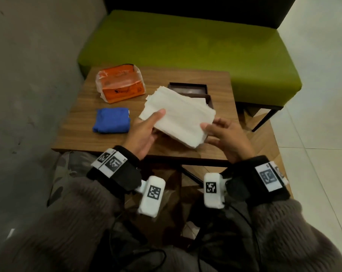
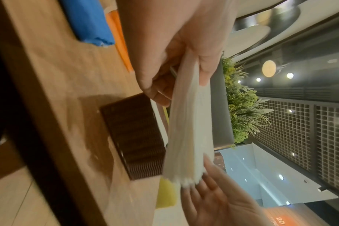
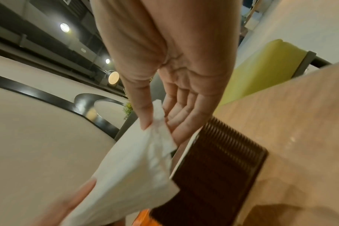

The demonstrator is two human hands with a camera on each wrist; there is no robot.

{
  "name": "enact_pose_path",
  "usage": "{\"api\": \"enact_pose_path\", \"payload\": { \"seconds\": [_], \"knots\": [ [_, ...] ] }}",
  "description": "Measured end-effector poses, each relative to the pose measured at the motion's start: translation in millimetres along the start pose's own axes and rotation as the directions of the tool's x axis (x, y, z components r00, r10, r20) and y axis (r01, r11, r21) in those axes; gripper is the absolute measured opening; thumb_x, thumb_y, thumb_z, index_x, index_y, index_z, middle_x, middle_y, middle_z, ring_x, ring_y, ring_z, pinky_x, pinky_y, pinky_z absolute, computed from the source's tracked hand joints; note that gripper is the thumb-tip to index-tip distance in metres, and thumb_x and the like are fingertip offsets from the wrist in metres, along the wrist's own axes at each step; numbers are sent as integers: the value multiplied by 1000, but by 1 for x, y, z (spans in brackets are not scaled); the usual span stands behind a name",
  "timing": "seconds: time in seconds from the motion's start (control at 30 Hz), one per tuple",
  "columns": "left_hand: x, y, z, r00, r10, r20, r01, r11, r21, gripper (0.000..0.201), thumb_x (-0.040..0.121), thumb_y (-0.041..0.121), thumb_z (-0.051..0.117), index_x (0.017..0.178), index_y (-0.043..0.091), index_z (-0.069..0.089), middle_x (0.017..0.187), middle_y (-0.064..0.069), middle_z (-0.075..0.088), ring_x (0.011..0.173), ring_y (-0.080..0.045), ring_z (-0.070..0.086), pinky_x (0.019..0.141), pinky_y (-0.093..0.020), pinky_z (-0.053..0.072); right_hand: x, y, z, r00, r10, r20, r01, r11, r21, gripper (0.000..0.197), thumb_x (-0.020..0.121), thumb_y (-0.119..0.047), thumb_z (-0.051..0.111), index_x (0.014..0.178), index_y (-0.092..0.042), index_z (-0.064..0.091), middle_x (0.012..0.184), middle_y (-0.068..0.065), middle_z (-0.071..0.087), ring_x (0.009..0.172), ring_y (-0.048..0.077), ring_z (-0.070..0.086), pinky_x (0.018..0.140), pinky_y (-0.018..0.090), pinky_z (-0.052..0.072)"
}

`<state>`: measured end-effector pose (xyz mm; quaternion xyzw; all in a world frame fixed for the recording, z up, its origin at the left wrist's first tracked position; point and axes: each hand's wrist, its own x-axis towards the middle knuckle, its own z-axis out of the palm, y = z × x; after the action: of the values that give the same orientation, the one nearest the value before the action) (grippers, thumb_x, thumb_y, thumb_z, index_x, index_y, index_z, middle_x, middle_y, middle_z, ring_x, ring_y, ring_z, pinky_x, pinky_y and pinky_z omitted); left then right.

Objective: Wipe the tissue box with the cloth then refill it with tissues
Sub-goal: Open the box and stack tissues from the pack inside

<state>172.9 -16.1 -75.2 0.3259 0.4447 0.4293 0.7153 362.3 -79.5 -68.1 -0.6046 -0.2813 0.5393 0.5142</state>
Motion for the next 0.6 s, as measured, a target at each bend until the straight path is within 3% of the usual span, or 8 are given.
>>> {"api": "enact_pose_path", "payload": {
  "seconds": [0.1,0.17,0.23,0.3,0.37,0.47,0.53,0.6],
  "knots": [
    [21,12,1,994,97,39,-104,962,254,29,88,15,63,116,9,60,114,-6,68,105,-19,65,95,-35,50,27,-12,-8,987,-93,-131,85,994,-70,23,87,-5,66,110,-1,63,96,7,68,76,12,67,59,22,54],
    [37,14,4,982,183,45,-186,900,394,28,87,14,64,114,6,61,113,-10,68,102,-19,66,90,-32,51,46,-18,-11,967,-152,-203,125,982,-138,18,87,-7,68,104,-4,64,90,4,67,75,10,64,58,19,52],
    [52,13,8,962,268,47,-249,798,549,16,89,14,62,102,4,64,103,-12,69,86,-17,66,77,-27,52,65,-21,-14,943,-197,-266,138,964,-226,13,86,-11,70,97,-11,64,83,-2,65,74,6,61,62,18,48],
    [66,9,11,946,318,56,-260,649,715,22,91,22,59,88,1,65,88,-13,69,76,-21,63,69,-31,49,81,-20,-18,926,-233,-296,126,933,-338,12,85,-15,71,95,-16,64,80,-6,62,76,6,59,72,22,48],
    [75,5,11,946,314,79,-238,507,829,31,93,26,55,76,2,63,72,-9,62,66,-21,55,59,-26,41,91,-15,-21,917,-266,-296,117,892,-437,14,85,-15,70,97,-18,63,80,-9,61,76,5,59,74,20,49],
    [87,1,6,954,275,115,-211,348,913,37,91,25,59,59,7,53,60,-3,47,62,-18,44,54,-26,30,96,-8,-21,916,-331,-226,146,800,-582,20,86,-13,69,103,-17,60,75,-12,56,65,-3,53,55,2,39],
    [93,0,2,961,233,147,-212,281,936,40,86,25,64,52,12,47,57,-2,44,61,-18,42,53,-27,28,96,-6,-19,913,-364,-182,161,733,-660,23,85,-12,69,105,-16,59,76,-7,56,64,-2,50,53,1,37],
    [98,0,1,954,247,171,-225,212,951,33,82,27,70,57,14,52,65,-1,49,65,-17,47,55,-27,30,98,-4,-18,901,-411,-137,188,656,-731,27,84,-14,70,109,-15,60,83,0,62,75,8,56,59,8,39]
  ]
}}
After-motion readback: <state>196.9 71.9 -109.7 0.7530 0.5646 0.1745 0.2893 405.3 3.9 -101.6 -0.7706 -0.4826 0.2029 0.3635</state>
